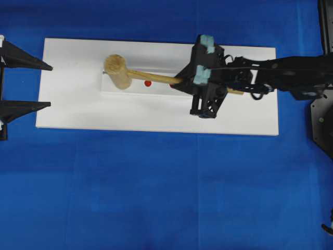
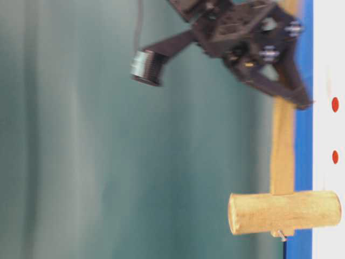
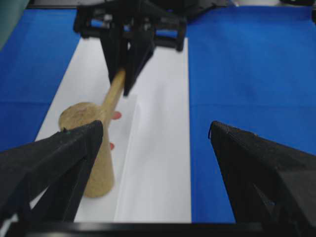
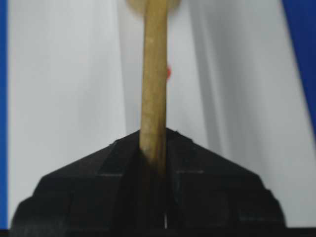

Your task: Hit the mark with a hammer.

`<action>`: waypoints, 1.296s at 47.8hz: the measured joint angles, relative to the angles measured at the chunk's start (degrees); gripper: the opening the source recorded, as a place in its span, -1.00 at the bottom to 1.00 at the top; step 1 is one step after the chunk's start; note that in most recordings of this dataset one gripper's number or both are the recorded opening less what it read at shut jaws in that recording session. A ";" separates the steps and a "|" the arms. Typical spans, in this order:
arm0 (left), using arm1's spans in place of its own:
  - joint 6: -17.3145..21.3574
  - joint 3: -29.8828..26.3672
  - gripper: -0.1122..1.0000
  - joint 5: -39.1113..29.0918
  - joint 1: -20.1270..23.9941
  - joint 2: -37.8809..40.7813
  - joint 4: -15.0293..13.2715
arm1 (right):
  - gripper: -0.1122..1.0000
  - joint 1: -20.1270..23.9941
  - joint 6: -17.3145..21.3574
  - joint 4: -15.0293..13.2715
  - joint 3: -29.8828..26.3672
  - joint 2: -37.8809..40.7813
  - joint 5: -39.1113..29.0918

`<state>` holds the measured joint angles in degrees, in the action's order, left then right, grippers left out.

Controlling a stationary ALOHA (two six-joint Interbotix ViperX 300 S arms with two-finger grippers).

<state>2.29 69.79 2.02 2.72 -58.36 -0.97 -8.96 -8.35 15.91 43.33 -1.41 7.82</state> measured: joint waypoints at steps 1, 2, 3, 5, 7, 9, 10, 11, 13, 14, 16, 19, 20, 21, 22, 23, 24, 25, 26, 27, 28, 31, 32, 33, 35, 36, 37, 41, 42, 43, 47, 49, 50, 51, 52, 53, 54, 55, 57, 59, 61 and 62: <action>0.00 0.00 0.77 0.00 0.00 0.00 0.00 | -0.76 -0.09 -0.18 -0.18 0.26 -0.79 0.00; 0.00 0.00 0.77 0.00 0.00 0.00 0.00 | -0.76 -0.09 -0.18 -0.26 0.53 -1.58 0.00; 0.00 0.00 0.77 0.00 0.00 0.00 0.09 | -0.76 0.00 -0.18 -0.35 0.88 -2.55 0.00; 0.00 0.00 0.77 0.00 0.00 0.00 0.00 | -0.76 0.00 -0.18 -0.70 1.76 -4.66 0.00; 0.00 -0.09 0.77 0.00 0.00 0.00 0.09 | -0.76 0.09 -0.18 -0.97 2.99 -7.29 0.26; 0.00 0.00 0.77 0.00 0.00 0.00 0.00 | -0.76 0.18 -0.18 -1.05 4.22 -9.49 0.53; 0.00 0.00 0.77 0.00 0.00 0.00 0.00 | -0.76 0.26 -0.18 -1.05 4.75 -10.46 0.62; 0.00 0.00 0.77 0.00 0.00 0.00 0.09 | -0.76 0.26 -0.18 -0.97 5.27 -11.34 0.70; 0.00 0.00 0.77 0.09 0.00 0.00 0.00 | -0.76 0.26 -0.18 -0.97 6.50 -12.83 1.14; 0.00 0.00 0.77 0.09 0.00 0.00 0.00 | -0.76 0.35 -0.18 -1.05 7.03 -13.45 1.23; 0.00 0.00 0.77 0.09 0.00 0.00 0.00 | -0.76 0.26 -0.18 -1.05 8.09 -14.41 1.41; 0.00 0.00 0.77 0.00 0.00 0.00 0.09 | -0.76 0.26 0.00 -1.05 9.14 -15.21 1.41; 0.09 0.00 0.77 0.09 0.00 0.00 0.00 | -0.76 0.26 0.00 -0.97 9.32 -15.21 1.49; 0.00 0.00 0.77 0.09 0.00 0.00 0.00 | -0.76 0.35 0.09 -0.97 9.40 -15.21 1.49; 0.00 0.00 0.77 0.18 0.00 0.00 0.00 | -0.76 0.35 0.00 -0.97 9.40 -15.03 1.58; 0.00 0.00 0.77 0.18 0.00 0.00 0.00 | -0.76 0.35 0.09 -0.97 9.40 -14.77 1.58; 0.00 0.00 0.77 0.26 0.09 0.00 0.00 | -0.76 0.35 0.09 -0.97 9.40 -14.41 1.67; 0.00 0.00 0.77 0.35 0.00 0.00 0.00 | -0.76 0.35 0.09 -0.88 9.40 -13.89 1.76; 0.00 0.00 0.77 0.35 0.00 0.00 0.00 | -0.76 0.44 0.09 -0.88 9.40 -13.36 1.76; 0.00 0.00 0.77 0.35 0.00 0.00 0.00 | -0.76 0.44 0.09 -0.79 9.40 -12.66 1.85; 0.00 0.00 0.77 0.35 0.00 0.00 0.00 | -0.76 0.35 0.09 -0.70 9.40 -11.78 1.76; 0.00 0.00 0.77 0.44 0.00 0.00 0.00 | -0.76 0.26 0.18 -0.35 9.40 -8.79 1.67; 0.00 0.00 0.77 0.53 0.00 0.00 0.00 | -0.76 0.26 0.18 -0.26 9.40 -7.91 1.49; 0.00 0.00 0.77 0.53 0.00 0.00 0.00 | -0.76 0.26 0.26 -0.09 9.40 -7.12 1.23; 0.00 0.00 0.77 0.53 0.09 0.00 0.09 | -0.76 0.18 0.53 0.18 9.32 -5.89 0.70; 0.00 -0.09 0.77 0.53 0.00 0.00 0.00 | -0.76 0.09 0.70 0.26 9.23 -5.45 0.44; 0.00 0.00 0.77 0.53 0.00 0.00 0.00 | -0.76 0.00 0.79 0.44 9.23 -5.10 0.00; 0.00 0.00 0.77 0.53 0.00 0.00 0.00 | -0.76 -0.09 0.88 0.79 9.23 -4.66 -1.32; 0.00 0.00 0.77 0.62 0.00 0.00 0.00 | -0.76 0.00 0.97 0.79 9.23 -4.66 -1.41; 0.00 0.00 0.77 0.53 0.09 0.00 0.00 | -0.76 -0.09 0.97 0.88 9.23 -4.75 -1.41; -0.09 0.00 0.77 0.62 0.00 0.00 0.00 | -0.76 -0.09 0.97 0.88 9.23 -5.45 -1.41; -0.09 0.00 0.77 0.62 0.00 0.00 0.00 | -0.76 -0.09 0.97 0.88 9.23 -6.24 -1.41; -0.09 0.00 0.77 0.62 0.00 0.00 0.00 | -0.76 0.00 0.97 0.88 9.32 -6.77 -1.41; -0.09 -0.09 0.77 0.62 0.09 0.00 0.00 | -0.76 0.00 0.97 0.88 9.32 -7.21 -1.32; -0.09 0.00 0.77 0.62 0.00 0.00 0.09 | -0.76 0.00 0.97 0.88 9.40 -7.82 -1.32; 0.00 0.00 0.77 0.62 0.00 0.00 0.00 | -0.76 0.00 0.88 0.88 9.49 -8.79 -1.32; 0.00 0.00 0.77 0.53 0.09 0.00 0.00 | -0.76 -0.09 0.88 0.88 9.67 -9.49 -1.32; 0.00 0.00 0.77 0.53 0.09 0.00 0.00 | -0.76 0.00 0.88 0.88 9.93 -10.20 -1.32; -0.09 0.00 0.77 0.62 0.00 0.00 0.00 | -0.76 0.00 0.70 0.88 10.37 -11.87 -1.41; 0.00 0.00 0.77 0.62 0.09 0.00 0.00 | -0.76 0.00 0.53 0.88 11.07 -13.97 -1.32; -0.09 -0.09 0.77 0.53 0.09 0.00 0.00 | -0.76 0.09 0.53 0.88 11.87 -16.52 -1.41; 0.00 0.00 0.77 0.62 0.00 0.00 0.00 | -0.76 0.09 0.53 0.79 12.30 -17.75 -1.32</action>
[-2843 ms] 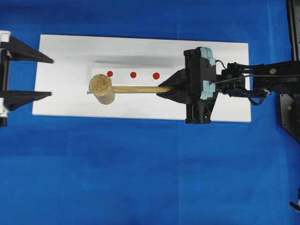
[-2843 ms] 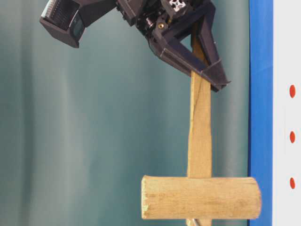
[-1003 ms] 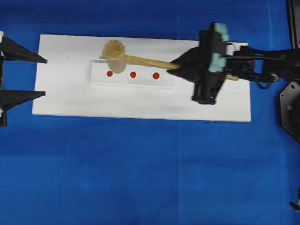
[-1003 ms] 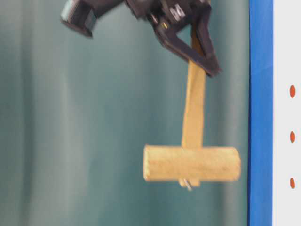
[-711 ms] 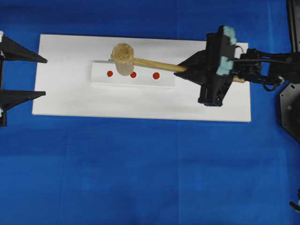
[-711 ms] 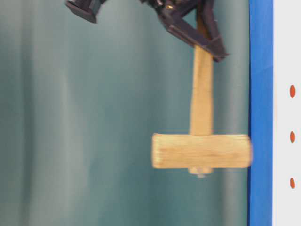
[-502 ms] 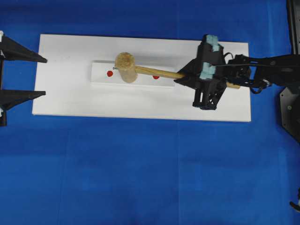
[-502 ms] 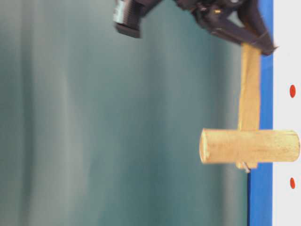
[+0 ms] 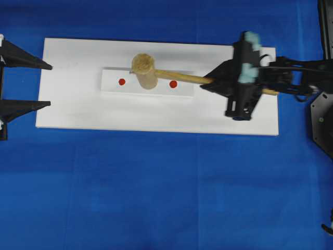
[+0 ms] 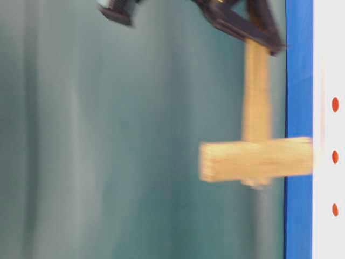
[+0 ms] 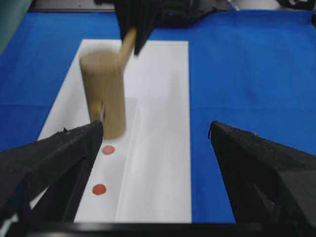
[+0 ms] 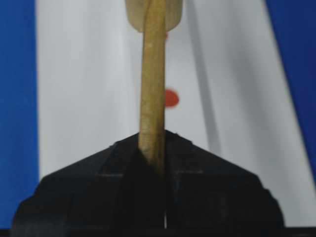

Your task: Hit the mark with a hammer.

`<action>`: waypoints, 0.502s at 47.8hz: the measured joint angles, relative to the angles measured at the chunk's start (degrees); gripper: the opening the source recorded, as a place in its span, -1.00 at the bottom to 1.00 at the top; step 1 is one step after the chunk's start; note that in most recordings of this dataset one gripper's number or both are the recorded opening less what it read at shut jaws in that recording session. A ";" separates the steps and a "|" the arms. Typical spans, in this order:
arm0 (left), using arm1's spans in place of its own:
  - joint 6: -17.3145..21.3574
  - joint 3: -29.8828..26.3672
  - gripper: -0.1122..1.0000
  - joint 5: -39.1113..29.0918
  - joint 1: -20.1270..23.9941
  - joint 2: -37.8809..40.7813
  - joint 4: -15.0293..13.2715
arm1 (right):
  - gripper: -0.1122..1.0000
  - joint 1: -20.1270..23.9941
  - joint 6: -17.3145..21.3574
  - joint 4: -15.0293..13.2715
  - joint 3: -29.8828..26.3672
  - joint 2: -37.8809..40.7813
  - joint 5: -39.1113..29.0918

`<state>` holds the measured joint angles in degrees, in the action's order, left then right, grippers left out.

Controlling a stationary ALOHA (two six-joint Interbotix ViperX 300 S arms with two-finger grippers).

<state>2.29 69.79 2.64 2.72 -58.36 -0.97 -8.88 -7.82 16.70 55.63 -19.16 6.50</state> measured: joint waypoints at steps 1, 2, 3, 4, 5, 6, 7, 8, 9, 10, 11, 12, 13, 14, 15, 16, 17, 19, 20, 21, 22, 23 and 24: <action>0.00 0.00 0.77 -0.09 0.00 0.00 0.00 | -0.76 0.09 -0.09 0.00 0.44 -1.32 0.00; -0.09 0.00 0.77 0.00 0.09 0.00 0.00 | -0.76 0.00 -0.09 -0.09 0.97 -2.64 0.00; 0.00 0.00 0.77 -0.09 0.00 0.00 0.00 | -0.76 0.00 -0.09 -0.18 1.67 -4.31 0.00; -0.09 0.00 0.77 -0.09 0.09 0.00 0.00 | -0.76 0.09 -0.09 -0.18 2.20 -5.54 0.00; -0.09 0.00 0.77 0.00 0.00 0.00 0.09 | -0.76 0.00 -0.09 -0.26 2.81 -6.77 0.00; -0.09 -0.09 0.77 0.00 0.09 0.00 0.00 | -0.76 0.09 -0.09 -0.26 3.34 -7.82 0.00; -0.09 0.00 0.77 0.00 0.09 0.00 0.00 | -0.76 0.09 0.00 -0.26 3.78 -8.79 0.00; 0.00 -0.09 0.77 -0.09 0.09 0.00 0.00 | -0.76 0.09 -0.09 -0.35 4.31 -9.76 -0.09; -0.09 0.00 0.77 0.00 0.00 0.00 0.00 | -0.76 0.09 -0.09 -0.35 4.92 -10.81 -0.09; 0.00 0.00 0.77 0.00 0.00 0.00 0.09 | -0.76 0.09 -0.09 -0.26 5.19 -11.43 -0.18; 0.00 0.00 0.77 0.00 0.00 0.00 0.00 | -0.76 0.09 -0.09 -0.35 5.54 -12.04 -0.35; -0.09 0.00 0.77 -0.09 0.00 0.00 0.00 | -0.76 0.00 -0.09 -0.26 5.71 -12.48 -0.53; 0.00 0.00 0.77 -0.09 0.09 0.00 0.00 | -0.76 0.09 -0.09 -0.26 5.98 -12.83 -0.70; 0.00 0.00 0.77 0.00 0.00 0.00 0.00 | -0.76 0.00 -0.09 -0.26 6.24 -13.01 -0.88; -0.09 -0.09 0.77 0.00 0.09 0.00 0.00 | -0.76 0.00 -0.09 -0.35 6.42 -13.10 -1.14; 0.00 0.00 0.77 -0.09 0.09 0.00 0.00 | -0.76 -0.09 -0.09 -0.35 6.68 -13.01 -1.32; 0.00 0.00 0.77 0.00 0.09 0.00 0.00 | -0.76 -0.18 -0.09 -0.35 6.86 -12.83 -1.41; 0.00 0.00 0.77 0.00 0.09 0.00 0.00 | -0.76 -0.35 -0.09 -0.26 7.21 -12.22 -1.58; -0.09 0.00 0.77 0.00 0.00 0.00 0.00 | -0.76 -0.44 -0.09 -0.35 7.29 -11.95 -1.67; -0.09 0.00 0.77 0.00 0.00 0.00 0.00 | -0.76 -0.62 -0.09 -0.35 7.38 -11.60 -1.58; -0.09 0.00 0.77 0.00 0.09 0.00 0.00 | -0.76 -0.70 -0.09 -0.35 7.38 -11.07 -1.58; -0.09 0.00 0.77 0.00 0.09 0.00 0.00 | -0.76 -0.70 -0.09 -0.35 7.47 -10.55 -1.58; -0.09 0.00 0.77 0.09 0.09 0.00 0.00 | -0.76 -0.79 0.00 -0.35 7.38 -9.93 -1.58</action>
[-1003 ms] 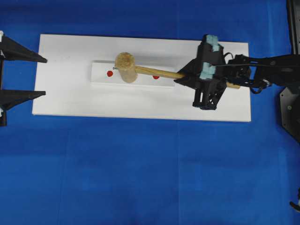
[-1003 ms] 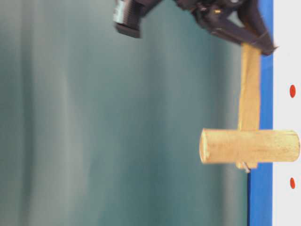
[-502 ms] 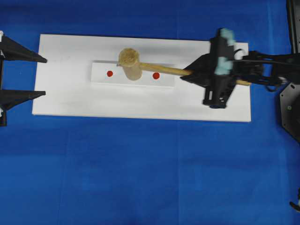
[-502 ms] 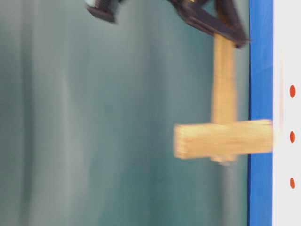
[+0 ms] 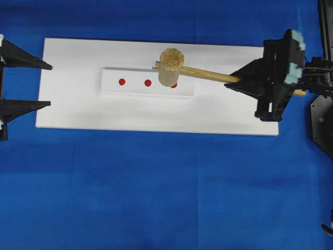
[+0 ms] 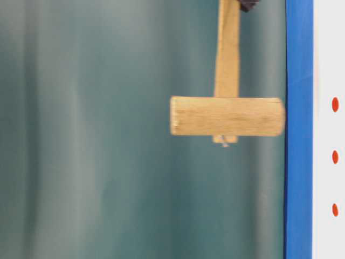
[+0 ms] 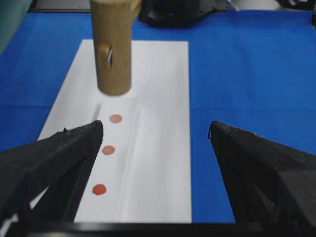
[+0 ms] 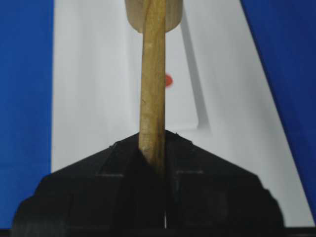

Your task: Hit the mark with a hammer.

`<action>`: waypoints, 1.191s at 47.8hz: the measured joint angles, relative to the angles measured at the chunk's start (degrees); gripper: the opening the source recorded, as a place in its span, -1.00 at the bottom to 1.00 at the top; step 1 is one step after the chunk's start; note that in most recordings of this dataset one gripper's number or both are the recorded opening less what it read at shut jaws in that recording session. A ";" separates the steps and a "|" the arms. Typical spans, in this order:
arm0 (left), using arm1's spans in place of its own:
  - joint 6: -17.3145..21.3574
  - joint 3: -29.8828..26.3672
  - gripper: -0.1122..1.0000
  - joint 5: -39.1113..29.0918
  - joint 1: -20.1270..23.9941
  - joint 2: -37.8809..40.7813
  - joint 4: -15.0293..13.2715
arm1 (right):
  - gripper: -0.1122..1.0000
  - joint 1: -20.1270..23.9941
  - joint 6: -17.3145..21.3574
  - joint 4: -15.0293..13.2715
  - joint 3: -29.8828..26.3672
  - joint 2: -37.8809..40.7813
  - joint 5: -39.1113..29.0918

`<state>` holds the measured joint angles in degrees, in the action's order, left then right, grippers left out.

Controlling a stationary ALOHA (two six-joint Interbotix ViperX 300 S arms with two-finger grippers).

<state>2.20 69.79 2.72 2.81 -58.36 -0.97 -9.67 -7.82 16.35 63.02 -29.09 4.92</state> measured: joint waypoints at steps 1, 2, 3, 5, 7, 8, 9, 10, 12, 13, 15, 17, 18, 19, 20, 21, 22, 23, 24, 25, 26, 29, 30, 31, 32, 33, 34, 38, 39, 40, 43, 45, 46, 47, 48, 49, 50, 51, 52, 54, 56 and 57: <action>0.09 0.00 0.77 0.00 0.00 0.00 0.00 | -0.76 -0.09 -0.09 0.00 0.09 0.70 0.00; 0.00 0.00 0.77 0.09 0.00 0.00 0.00 | -0.76 0.00 -0.09 0.00 0.09 1.76 0.09; 0.00 0.00 0.77 0.09 -0.09 0.00 0.00 | -0.76 0.00 -0.09 0.09 0.09 2.99 0.09; 0.00 0.00 0.77 0.09 0.00 0.00 0.00 | -0.76 0.00 -0.09 0.18 0.18 5.54 0.09; 0.00 0.00 0.77 0.18 0.00 0.00 0.00 | -0.76 0.00 0.09 0.44 0.35 8.44 0.00; 0.00 0.00 0.77 0.18 0.00 0.00 0.00 | -0.76 0.00 0.18 0.53 0.26 9.76 0.00; 0.00 0.00 0.77 0.18 0.00 0.09 0.00 | -0.76 0.00 0.35 0.70 0.18 10.99 -0.09; 0.00 0.00 0.77 0.26 0.00 0.00 0.00 | -0.76 0.00 0.53 0.88 0.18 12.04 -0.26; 0.00 0.00 0.77 0.26 0.00 0.00 0.00 | -0.76 0.09 0.44 1.05 0.00 14.06 -0.79; 0.00 0.00 0.77 0.26 0.00 0.09 0.00 | -0.76 0.26 0.53 1.14 -0.26 14.77 -1.23; 0.00 0.00 0.77 0.26 0.00 0.09 0.00 | -0.76 0.26 0.62 1.14 -0.62 15.56 -1.76; -0.09 0.00 0.76 0.35 -0.09 0.09 0.00 | -0.76 0.35 0.26 1.14 -0.97 15.56 -2.11; 0.00 0.00 0.75 0.35 0.00 0.09 0.00 | -0.76 0.26 0.18 1.14 -1.05 15.47 -2.20; -0.09 0.00 0.75 0.35 0.00 0.00 0.00 | -0.76 0.35 0.09 1.14 -1.23 15.29 -2.20; -0.09 0.00 0.75 0.35 0.00 0.09 0.00 | -0.76 0.26 0.09 1.05 -1.23 15.12 -2.29; -0.09 0.00 0.76 0.35 0.00 0.09 0.00 | -0.76 0.35 0.00 0.97 -1.32 14.77 -2.29; -0.09 0.00 0.76 0.35 0.00 0.00 0.00 | -0.76 0.35 0.09 0.79 -1.41 14.41 -2.29; -0.09 0.00 0.76 0.35 0.00 0.00 0.00 | -0.76 0.35 0.00 0.70 -1.41 14.06 -2.29; -0.09 0.00 0.75 0.35 0.00 0.09 0.09 | -0.76 0.35 0.00 0.53 -1.41 13.54 -2.29; -0.09 0.00 0.75 0.35 0.00 0.09 0.00 | -0.76 0.44 0.00 0.44 -1.49 13.01 -2.37; -0.09 0.00 0.76 0.35 0.00 0.09 0.00 | -0.76 0.35 0.00 0.35 -1.49 12.39 -2.37; 0.00 0.00 0.76 0.35 0.00 0.00 0.00 | -0.76 0.53 0.00 0.00 -1.49 9.76 -2.37; -0.09 0.00 0.76 0.35 -0.09 0.09 0.00 | -0.76 0.53 0.00 0.00 -1.58 8.79 -2.37; -0.09 0.00 0.76 0.44 -0.09 0.09 0.00 | -0.76 0.53 0.00 -0.09 -1.67 7.82 -2.37; -0.09 0.00 0.76 0.35 0.00 0.09 0.00 | -0.76 0.44 -0.09 -0.09 -1.76 7.03 -2.46; -0.09 0.00 0.76 0.35 0.00 0.09 0.00 | -0.76 0.53 -0.09 -0.09 -1.76 6.33 -2.55; -0.09 0.00 0.76 0.35 0.00 0.09 0.00 | -0.76 0.53 -0.18 -0.09 -1.85 5.54 -2.55; -0.09 0.00 0.76 0.35 0.00 0.09 0.00 | -0.76 0.53 -0.79 -0.44 -2.46 2.11 -2.90; -0.09 0.00 0.76 0.44 0.00 0.09 0.00 | -0.76 0.44 -0.97 -0.53 -2.64 1.58 -2.99; -0.09 0.00 0.76 0.35 0.00 0.09 0.00 | -0.76 0.53 -1.05 -0.62 -2.72 1.05 -3.16; -0.09 0.00 0.76 0.35 0.00 0.09 0.00 | -0.76 0.53 -1.23 -0.79 -3.08 0.09 -3.69; -0.09 0.00 0.76 0.35 -0.09 0.09 0.00 | -0.76 0.53 -1.23 -0.97 -3.25 -0.09 -4.04; -0.09 0.00 0.76 0.35 0.00 0.00 0.00 | -0.76 0.53 -1.23 -0.97 -3.34 -0.18 -4.22; -0.09 0.00 0.75 0.44 -0.09 0.00 0.00 | -0.76 0.53 -1.23 -0.97 -3.34 -0.09 -4.31; -0.09 0.00 0.75 0.35 0.00 0.09 0.00 | -0.76 0.53 -1.23 -0.97 -3.43 -0.09 -4.48; -0.09 0.00 0.76 0.44 0.00 0.09 0.00 | -0.76 0.53 -1.23 -0.97 -3.43 0.00 -4.57; -0.09 -0.09 0.76 0.35 0.00 0.09 0.00 | -0.76 0.62 -1.23 -0.97 -3.52 0.00 -4.57; -0.09 0.00 0.77 0.35 -0.09 0.09 0.00 | -0.76 0.53 -1.23 -0.79 -3.52 0.09 -4.57; -0.09 -0.09 0.77 0.35 -0.09 0.09 0.00 | -0.76 0.62 -1.23 -0.97 -3.60 0.26 -4.57; -0.18 0.00 0.77 0.44 0.00 0.09 0.09 | -0.76 0.62 -1.23 -0.79 -4.13 0.88 -4.57; -0.18 0.00 0.77 0.44 0.00 0.09 0.00 | -0.76 0.70 -1.14 -0.97 -4.66 1.67 -4.57; -0.35 0.00 0.77 0.35 0.00 0.09 0.00 | -0.76 0.79 -1.14 -0.97 -5.01 2.11 -4.48</action>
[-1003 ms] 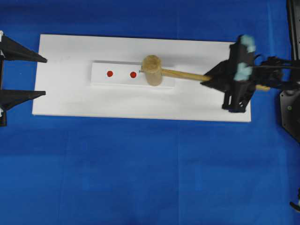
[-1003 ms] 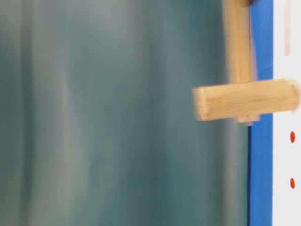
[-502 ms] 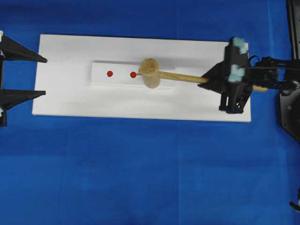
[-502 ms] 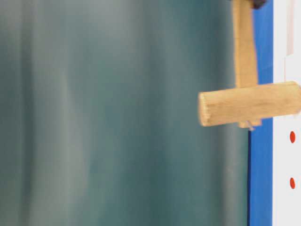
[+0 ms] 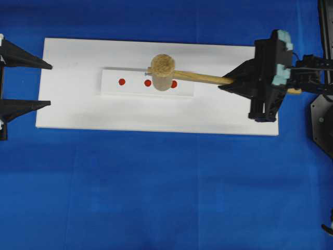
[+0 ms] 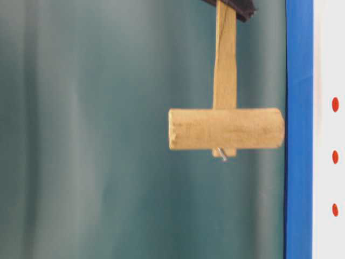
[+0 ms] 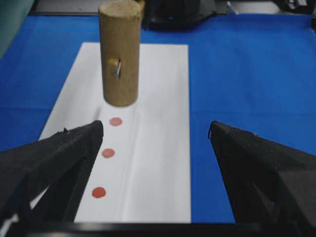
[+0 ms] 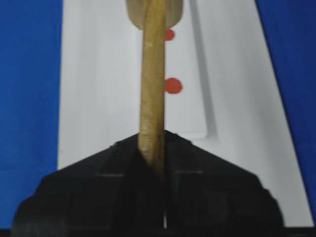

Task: Hit the mark with a hammer.
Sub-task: 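Bring the mallet head left and grasp it with the left gripper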

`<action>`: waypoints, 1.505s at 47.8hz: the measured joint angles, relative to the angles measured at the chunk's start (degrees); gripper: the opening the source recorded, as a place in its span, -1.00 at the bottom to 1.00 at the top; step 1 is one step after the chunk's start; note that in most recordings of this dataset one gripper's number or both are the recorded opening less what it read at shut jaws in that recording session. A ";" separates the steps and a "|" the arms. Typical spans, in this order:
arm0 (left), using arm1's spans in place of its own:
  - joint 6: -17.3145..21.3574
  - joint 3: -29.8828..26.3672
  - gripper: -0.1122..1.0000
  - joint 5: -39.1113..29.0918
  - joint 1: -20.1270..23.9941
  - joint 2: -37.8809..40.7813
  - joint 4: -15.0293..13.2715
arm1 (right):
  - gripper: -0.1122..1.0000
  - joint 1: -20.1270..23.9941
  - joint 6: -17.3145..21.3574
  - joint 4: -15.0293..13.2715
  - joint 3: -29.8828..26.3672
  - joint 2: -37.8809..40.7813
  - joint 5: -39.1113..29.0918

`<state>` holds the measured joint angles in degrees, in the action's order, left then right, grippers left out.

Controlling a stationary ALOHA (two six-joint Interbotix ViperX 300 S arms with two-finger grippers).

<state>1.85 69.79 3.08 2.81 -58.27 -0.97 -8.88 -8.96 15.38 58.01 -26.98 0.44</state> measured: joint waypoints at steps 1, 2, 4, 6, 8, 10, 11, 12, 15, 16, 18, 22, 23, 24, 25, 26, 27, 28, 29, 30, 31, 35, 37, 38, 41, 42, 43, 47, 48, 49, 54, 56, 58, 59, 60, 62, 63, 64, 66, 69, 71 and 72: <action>-0.09 0.00 0.77 0.09 0.00 0.00 0.00 | -0.76 0.09 -0.09 0.00 -0.44 0.53 0.00; -0.09 0.00 0.77 0.00 0.00 0.09 0.00 | -0.76 0.18 0.00 0.00 -0.79 0.97 0.09; -0.18 0.00 0.77 0.00 0.00 0.09 0.00 | -0.76 0.53 0.00 0.00 -1.76 2.37 0.26; -0.18 -0.09 0.77 0.09 0.00 0.18 0.00 | -0.76 0.88 -0.09 0.00 -3.08 3.78 0.44; -0.18 0.00 0.77 0.09 -0.09 0.18 0.00 | -0.76 1.32 -0.09 0.00 -4.66 5.63 0.53; -0.18 -0.09 0.77 0.09 0.00 0.26 0.00 | -0.76 1.76 -0.09 0.18 -6.06 7.21 0.62; -0.18 0.00 0.77 0.00 -0.09 0.26 0.00 | -0.76 1.93 -0.09 0.00 -6.94 8.09 0.53; -0.18 0.00 0.77 0.09 0.00 0.26 0.00 | -0.76 2.11 -0.09 0.00 -7.73 8.88 0.62; -0.18 -0.09 0.77 0.00 0.00 0.26 0.00 | -0.76 2.46 -0.09 0.00 -10.37 11.69 0.62; -0.18 0.00 0.77 0.00 0.00 0.26 0.00 | -0.76 2.46 -0.09 0.00 -11.34 12.57 0.62; -0.18 0.00 0.77 0.00 0.00 0.26 0.00 | -0.76 2.46 -0.09 0.00 -12.92 14.24 0.62; -0.26 0.00 0.77 0.00 0.00 0.26 0.00 | -0.76 2.64 -0.26 0.00 -16.08 17.40 0.53; -0.26 0.00 0.77 -0.09 0.00 0.26 0.00 | -0.76 2.72 -0.35 0.00 -16.96 18.19 0.53; -0.26 0.00 0.77 -0.09 0.00 0.26 0.00 | -0.76 2.72 -0.35 0.00 -17.84 18.90 0.53; -0.26 -0.09 0.77 -0.09 0.00 0.26 0.00 | -0.76 2.90 -0.44 0.00 -18.90 19.86 0.53; -0.26 0.00 0.77 -0.09 0.00 0.26 0.00 | -0.76 2.90 -0.44 0.00 -19.60 20.48 0.53; -0.26 0.00 0.77 -0.09 0.00 0.26 0.00 | -0.76 2.99 -0.44 0.00 -20.30 21.09 0.44; -0.26 0.00 0.77 -0.18 -0.09 0.26 0.00 | -0.76 3.08 -0.44 -0.09 -20.92 21.62 0.44; -0.26 0.00 0.77 -0.18 0.00 0.26 0.00 | -0.76 3.08 -0.44 -0.09 -21.53 22.15 0.44; -0.26 0.00 0.77 -0.18 0.00 0.26 0.00 | -0.76 3.25 -0.44 -0.09 -22.06 22.50 0.35; -0.26 0.00 0.77 -0.18 0.00 0.26 0.00 | -0.76 3.25 -0.44 -0.09 -22.50 22.85 0.35; -0.26 0.00 0.77 -0.09 0.00 0.26 0.00 | -0.76 3.52 -0.44 -0.09 -23.99 23.91 0.18; -0.26 0.00 0.77 -0.09 0.00 0.35 0.00 | -0.76 3.60 -0.44 -0.09 -24.35 24.08 0.09; -0.26 0.00 0.77 -0.18 0.00 0.26 0.00 | -0.76 3.69 -0.44 -0.18 -24.43 24.08 0.09; -0.26 0.00 0.77 -0.18 -0.09 0.26 0.00 | -0.76 3.78 -0.44 -0.09 -24.43 24.08 0.09; -0.26 0.00 0.77 -0.18 0.00 0.26 0.00 | -0.76 3.78 -0.53 -0.09 -24.52 24.08 0.09; -0.26 0.00 0.77 -0.18 0.00 0.35 0.00 | -0.76 3.78 -0.44 -0.18 -24.52 24.08 0.09; -0.26 0.00 0.79 -0.09 0.00 0.26 0.00 | -0.76 3.87 -0.44 -0.18 -24.52 24.08 0.00; -0.26 0.00 0.79 -0.09 0.00 0.26 0.00 | -0.76 3.96 -0.44 -0.18 -24.43 24.08 0.00; -0.35 0.00 0.80 0.00 0.09 0.35 0.00 | -0.76 3.96 -0.44 -0.18 -24.43 24.08 0.00; -0.35 0.18 0.83 1.58 0.88 1.49 0.00 | -0.76 4.22 -0.44 -0.09 -24.52 24.17 0.00; -0.26 0.26 0.84 2.90 1.32 2.72 0.00 | -0.76 4.22 -0.44 -0.18 -24.52 24.17 0.00; -0.26 0.26 0.85 4.48 1.58 4.13 0.00 | -0.76 4.31 -0.44 -0.18 -24.52 24.08 0.00; -0.35 0.26 0.86 5.36 1.58 4.92 0.00 | -0.76 4.31 -0.44 -0.18 -24.43 24.08 0.00; -0.35 0.26 0.86 6.77 1.67 6.15 0.00 | -0.76 4.22 -0.44 -0.18 -24.43 24.08 0.00; -0.35 0.26 0.87 8.44 1.67 8.09 -0.09 | -0.76 4.22 -0.44 -0.18 -24.52 24.08 0.00; -0.35 0.35 0.87 9.23 1.67 9.05 0.00 | -0.76 4.22 -0.44 -0.18 -24.43 24.08 0.00; -0.35 0.26 0.88 10.20 1.67 10.11 -0.09 | -0.76 4.22 -0.44 -0.09 -24.52 24.17 0.00; -0.35 0.26 0.88 11.78 1.76 11.78 0.00 | -0.76 4.22 -0.44 -0.18 -24.52 24.08 0.00; -0.35 0.09 0.89 14.06 1.76 14.77 -0.09 | -0.76 4.22 -0.44 -0.18 -24.43 24.08 0.00; -0.35 -0.18 0.89 15.03 1.76 16.35 -0.09 | -0.76 4.22 -0.44 -0.18 -24.52 24.08 0.00; -0.35 -0.44 0.89 15.47 1.85 17.14 -0.09 | -0.76 4.22 -0.44 -0.18 -24.43 24.08 0.00</action>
<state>1.49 69.35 18.54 4.66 -41.13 -1.05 -4.66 -9.40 15.21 33.57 -2.90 0.44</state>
